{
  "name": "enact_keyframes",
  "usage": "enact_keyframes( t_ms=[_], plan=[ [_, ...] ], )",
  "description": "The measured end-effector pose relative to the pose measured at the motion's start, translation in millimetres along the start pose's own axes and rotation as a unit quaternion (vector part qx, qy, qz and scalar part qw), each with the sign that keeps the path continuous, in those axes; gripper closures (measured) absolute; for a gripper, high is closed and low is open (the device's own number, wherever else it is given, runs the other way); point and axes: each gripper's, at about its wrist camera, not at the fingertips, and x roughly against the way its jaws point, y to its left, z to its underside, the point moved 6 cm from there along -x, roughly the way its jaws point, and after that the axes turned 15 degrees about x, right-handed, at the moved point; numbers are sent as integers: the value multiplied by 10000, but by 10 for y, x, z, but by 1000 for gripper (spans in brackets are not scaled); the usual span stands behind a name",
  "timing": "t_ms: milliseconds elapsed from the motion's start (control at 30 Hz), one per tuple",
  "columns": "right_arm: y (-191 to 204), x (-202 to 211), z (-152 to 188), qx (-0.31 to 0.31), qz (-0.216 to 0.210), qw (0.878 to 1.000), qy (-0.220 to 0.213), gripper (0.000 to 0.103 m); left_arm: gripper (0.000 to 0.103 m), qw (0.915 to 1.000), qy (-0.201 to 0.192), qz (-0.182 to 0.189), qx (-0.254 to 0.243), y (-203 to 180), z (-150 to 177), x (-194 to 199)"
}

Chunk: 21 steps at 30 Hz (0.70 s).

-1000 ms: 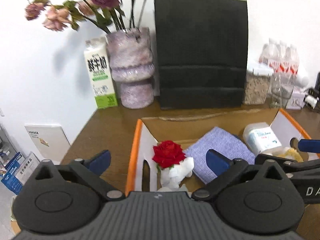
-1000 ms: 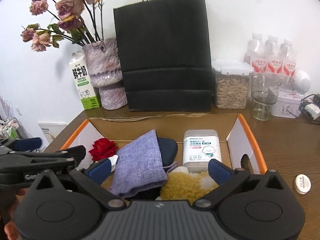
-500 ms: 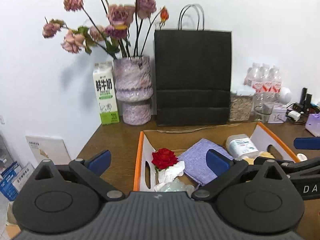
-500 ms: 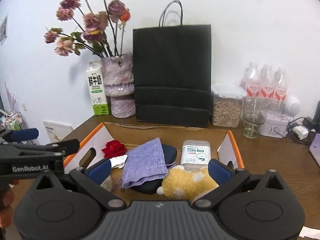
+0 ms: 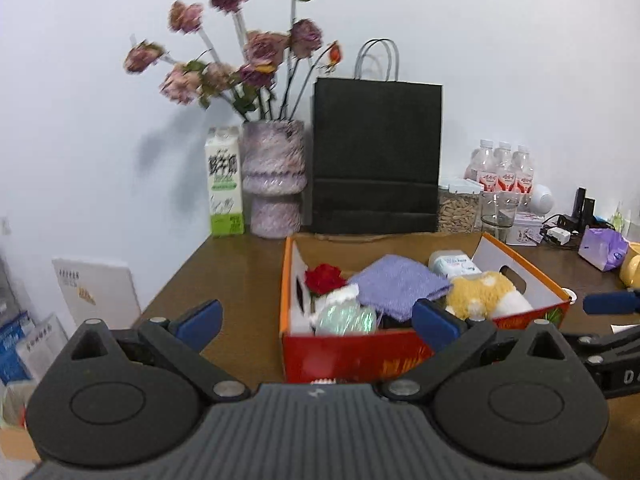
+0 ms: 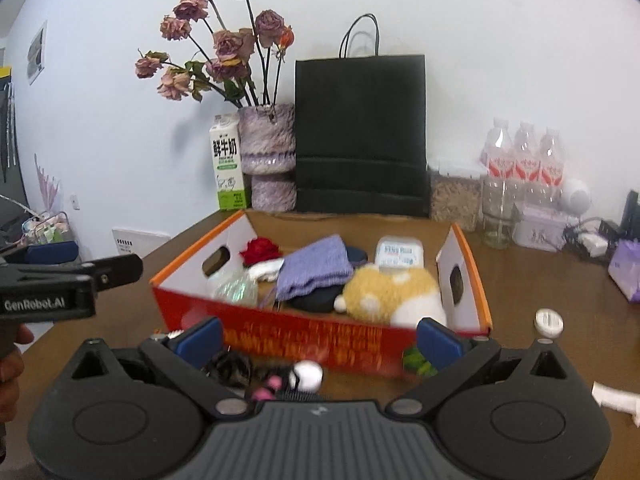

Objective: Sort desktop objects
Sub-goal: 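Move both tools back toward the braided cable and white caps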

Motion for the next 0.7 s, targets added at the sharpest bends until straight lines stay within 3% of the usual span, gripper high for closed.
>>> enact_keyframes(
  t_ms=[467, 700],
  plan=[
    [257, 173, 627, 23, -120, 9991, 417, 0, 0, 9993, 260, -248, 96, 316, 534, 291],
    [316, 129, 781, -49, -217, 9978, 626, 0, 0, 9979, 558, -337, 42, 379, 747, 264]
  ],
)
